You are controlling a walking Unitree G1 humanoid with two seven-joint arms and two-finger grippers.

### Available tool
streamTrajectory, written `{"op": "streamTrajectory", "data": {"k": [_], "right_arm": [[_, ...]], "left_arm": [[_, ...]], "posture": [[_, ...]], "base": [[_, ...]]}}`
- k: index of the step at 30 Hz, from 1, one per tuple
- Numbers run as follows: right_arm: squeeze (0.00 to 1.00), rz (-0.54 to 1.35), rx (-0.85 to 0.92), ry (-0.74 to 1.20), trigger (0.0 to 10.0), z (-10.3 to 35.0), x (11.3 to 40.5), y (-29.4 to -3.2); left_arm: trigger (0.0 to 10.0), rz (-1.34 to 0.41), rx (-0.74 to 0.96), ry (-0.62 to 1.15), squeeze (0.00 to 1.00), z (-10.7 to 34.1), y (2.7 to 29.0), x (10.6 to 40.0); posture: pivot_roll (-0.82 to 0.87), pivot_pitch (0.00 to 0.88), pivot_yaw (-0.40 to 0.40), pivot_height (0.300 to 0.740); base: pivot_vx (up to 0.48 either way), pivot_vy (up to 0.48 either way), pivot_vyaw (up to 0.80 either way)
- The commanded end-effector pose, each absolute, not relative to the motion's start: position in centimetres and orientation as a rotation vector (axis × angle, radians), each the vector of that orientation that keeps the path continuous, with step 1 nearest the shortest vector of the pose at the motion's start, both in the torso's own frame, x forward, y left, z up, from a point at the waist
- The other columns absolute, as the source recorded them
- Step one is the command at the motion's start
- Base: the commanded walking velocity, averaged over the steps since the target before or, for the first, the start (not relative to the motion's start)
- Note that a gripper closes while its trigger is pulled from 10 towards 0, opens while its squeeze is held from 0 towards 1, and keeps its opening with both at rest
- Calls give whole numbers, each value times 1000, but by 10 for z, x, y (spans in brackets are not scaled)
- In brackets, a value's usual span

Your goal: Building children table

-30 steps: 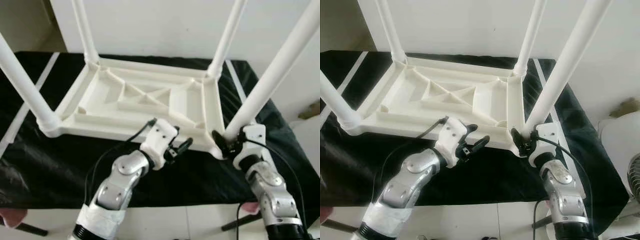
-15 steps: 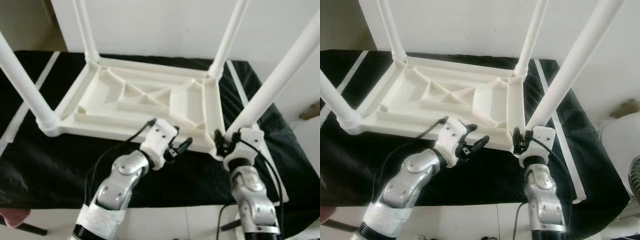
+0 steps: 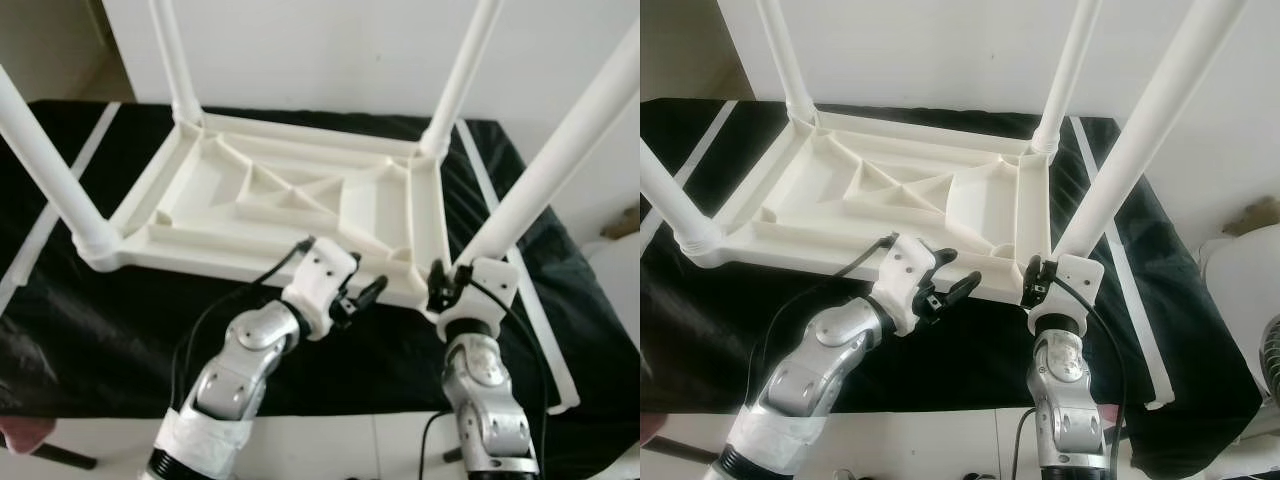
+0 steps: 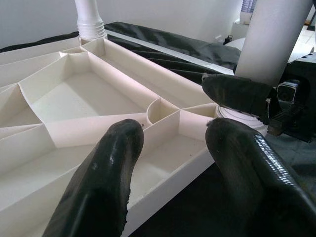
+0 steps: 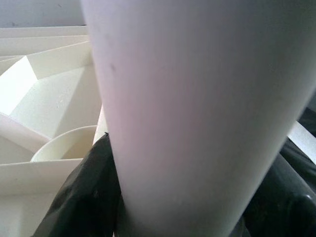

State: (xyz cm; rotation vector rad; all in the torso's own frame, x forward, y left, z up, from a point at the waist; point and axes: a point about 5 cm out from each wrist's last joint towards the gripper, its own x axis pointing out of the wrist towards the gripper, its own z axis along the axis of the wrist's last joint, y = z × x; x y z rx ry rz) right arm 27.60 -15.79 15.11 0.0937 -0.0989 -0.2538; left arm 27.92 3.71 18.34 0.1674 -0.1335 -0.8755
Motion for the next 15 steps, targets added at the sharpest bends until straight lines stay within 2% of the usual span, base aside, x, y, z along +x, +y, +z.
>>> {"op": "streamTrajectory", "data": {"k": [1,15], "right_arm": [[0,-295,94,-38,10000,137,273,-160],[0,-305,84,-49,10000,139,274,-163]], "left_arm": [[10000,-875,156,-121,0,181,35,279],[10000,-875,162,-127,0,182,36,278]], "posture": [[-98,142,-30,740],[-95,140,-31,740]], "base": [[0,0,0],[0,0,0]]}}
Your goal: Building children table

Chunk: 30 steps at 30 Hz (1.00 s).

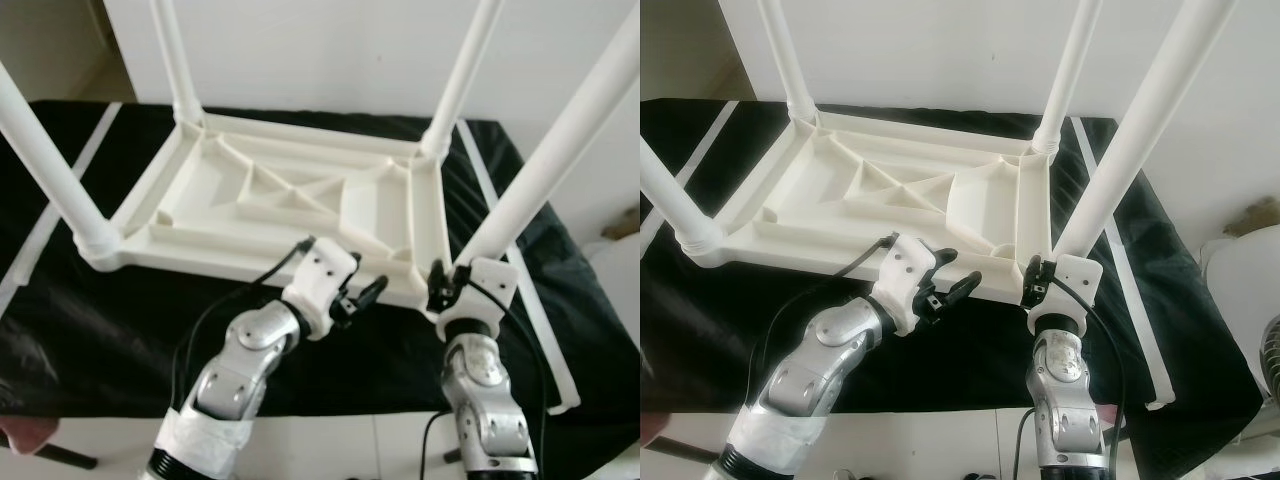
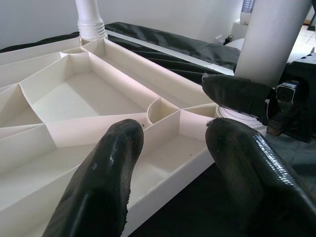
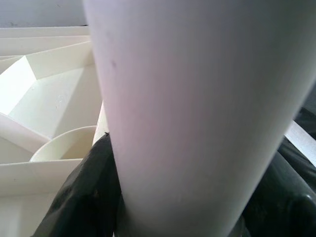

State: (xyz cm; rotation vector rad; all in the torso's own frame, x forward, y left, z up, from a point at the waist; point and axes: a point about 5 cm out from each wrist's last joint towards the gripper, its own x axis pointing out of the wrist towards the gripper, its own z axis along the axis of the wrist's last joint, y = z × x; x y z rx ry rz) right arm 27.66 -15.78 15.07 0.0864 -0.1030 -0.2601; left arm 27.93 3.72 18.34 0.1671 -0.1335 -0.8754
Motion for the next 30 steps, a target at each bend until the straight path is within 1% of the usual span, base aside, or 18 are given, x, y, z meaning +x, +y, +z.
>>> {"op": "streamTrajectory", "data": {"k": [1,7,8,12,13,22,29,30], "right_arm": [[0,-306,85,-49,10000,140,274,-162],[0,-305,90,-53,10000,141,274,-162],[208,-304,89,-54,10000,141,274,-163],[208,-304,89,-55,10000,141,274,-163],[1000,-300,90,-58,10000,142,274,-163],[1000,-269,77,-90,10000,148,275,-172],[1000,-188,66,-107,10000,150,273,-175],[776,-164,52,-111,10000,151,272,-177]], "left_arm": [[10000,-875,161,-127,0,183,36,278],[10000,-872,157,-125,0,182,35,278],[10000,-871,157,-126,0,182,35,278],[10000,-870,157,-126,0,182,35,278],[10000,-870,157,-126,0,183,35,278],[10000,-873,159,-126,0,182,36,278],[10000,-876,159,-123,0,182,36,278],[10000,-876,153,-125,0,182,37,277]], "posture": [[-95,142,-33,740],[-92,144,-37,740],[-93,143,-37,740],[-93,143,-37,740],[-93,144,-38,740],[-97,145,-36,740],[-98,149,-35,740],[-98,148,-35,740]], "base": [[0,0,0],[0,0,0],[0,0,0],[0,0,0],[0,0,0],[0,0,0],[0,0,0],[0,0,0]]}}
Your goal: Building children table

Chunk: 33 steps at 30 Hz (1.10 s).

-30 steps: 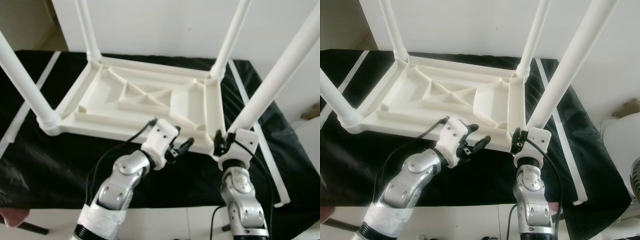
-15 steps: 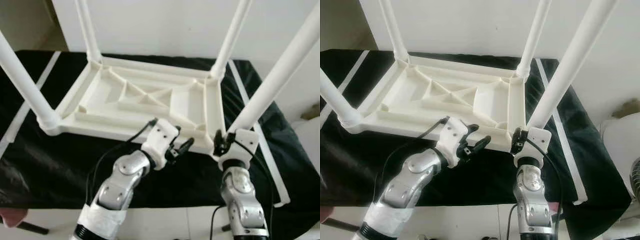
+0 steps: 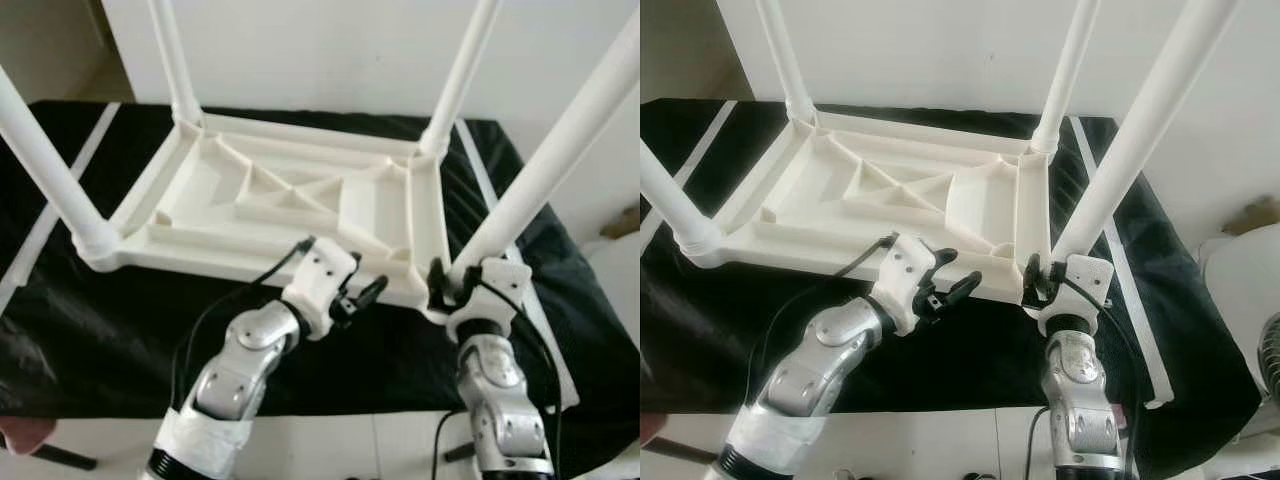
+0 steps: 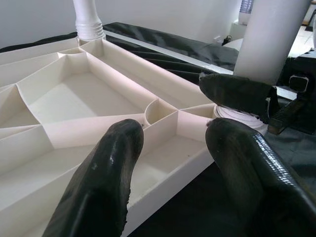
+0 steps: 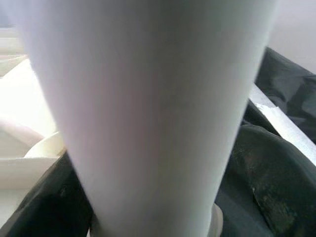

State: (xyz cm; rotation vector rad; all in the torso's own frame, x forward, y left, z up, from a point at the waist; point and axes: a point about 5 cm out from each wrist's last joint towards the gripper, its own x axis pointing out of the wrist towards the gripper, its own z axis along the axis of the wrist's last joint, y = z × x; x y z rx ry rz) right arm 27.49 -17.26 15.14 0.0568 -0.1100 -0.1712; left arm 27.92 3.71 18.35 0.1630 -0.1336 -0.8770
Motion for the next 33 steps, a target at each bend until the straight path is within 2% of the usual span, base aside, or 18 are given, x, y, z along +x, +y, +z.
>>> {"op": "streamTrajectory", "data": {"k": [1,2,4,5,21,22,33], "right_arm": [[776,-164,52,-111,10000,151,272,-177],[0,-160,45,-106,10000,150,272,-180],[0,-161,45,-105,10000,150,272,-181],[0,-161,45,-105,10000,150,272,-181],[0,-134,49,-110,10000,151,274,-180],[0,-133,49,-110,10000,151,274,-180],[0,-131,47,-111,10000,151,273,-181]], "left_arm": [[10000,-876,153,-125,0,182,37,277],[3255,-872,126,-121,0,182,39,279],[3255,-868,115,-121,0,183,40,279],[0,-864,94,-127,0,185,42,280],[0,-881,116,-117,0,183,42,281],[10000,-880,101,-108,1000,183,42,281],[10000,-870,124,-104,996,182,42,282]], "posture": [[-98,148,-35,740],[-98,148,-35,740],[-99,148,-35,740],[-99,147,-35,740],[-99,142,-34,740],[-100,142,-33,740],[-102,141,-33,740]], "base": [[0,0,0],[0,0,0],[0,0,0],[0,0,0],[0,0,0],[0,0,0],[0,0,0]]}}
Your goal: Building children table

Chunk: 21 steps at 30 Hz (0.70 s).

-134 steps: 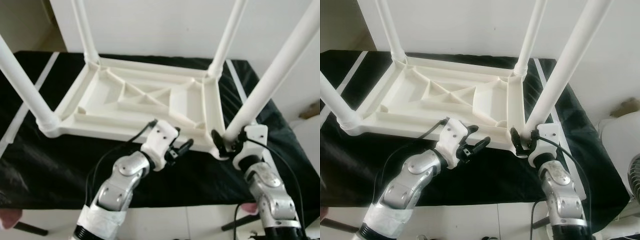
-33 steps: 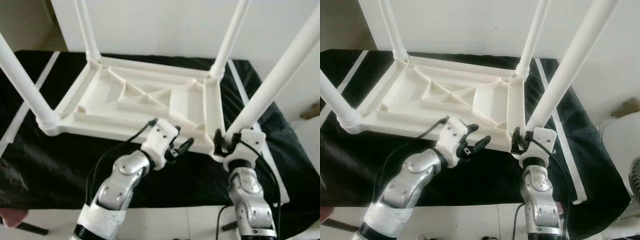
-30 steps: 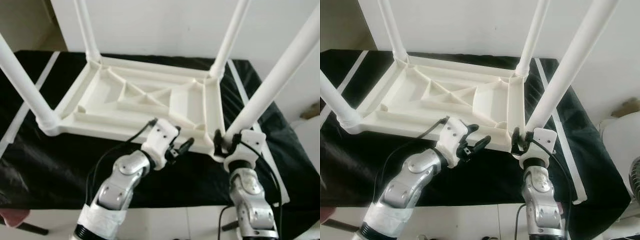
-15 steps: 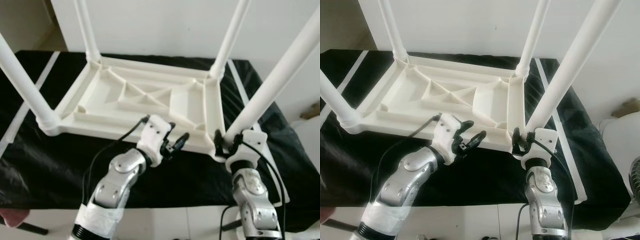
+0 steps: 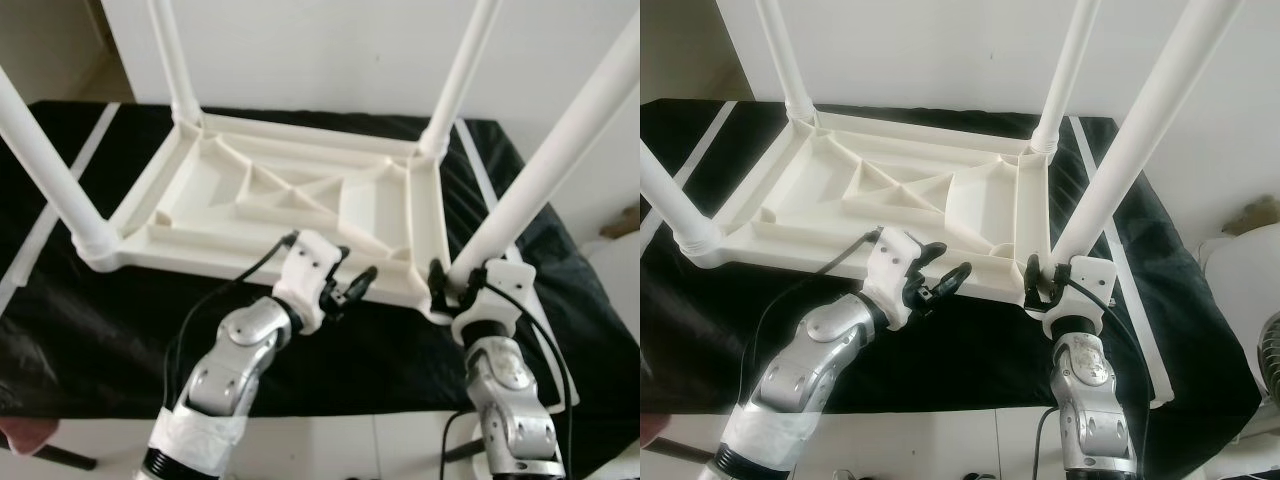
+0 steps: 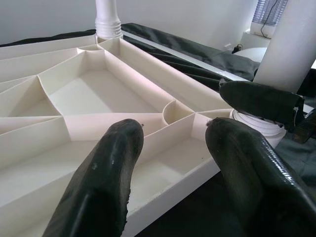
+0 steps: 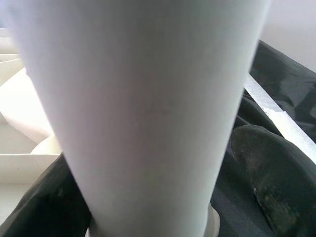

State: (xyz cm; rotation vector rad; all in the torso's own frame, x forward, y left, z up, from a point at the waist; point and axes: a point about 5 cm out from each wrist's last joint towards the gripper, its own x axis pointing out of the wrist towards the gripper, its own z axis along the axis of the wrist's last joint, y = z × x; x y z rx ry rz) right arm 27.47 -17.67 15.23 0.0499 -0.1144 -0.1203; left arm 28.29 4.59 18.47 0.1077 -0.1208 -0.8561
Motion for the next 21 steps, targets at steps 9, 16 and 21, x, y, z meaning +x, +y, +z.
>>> {"op": "streamTrajectory", "data": {"k": [9,16,21], "right_arm": [[0,-128,46,-109,10000,151,274,-181],[0,-123,46,-108,10000,150,274,-180],[0,-123,47,-109,10000,150,274,-180]], "left_arm": [[0,-882,100,-126,0,185,42,280],[4118,-872,121,-113,0,183,42,281],[10000,-832,87,-105,0,182,43,285]], "posture": [[-99,146,-37,740],[-97,147,-36,740],[-97,145,-36,740]], "base": [[0,0,0],[0,0,0],[0,0,0]]}}
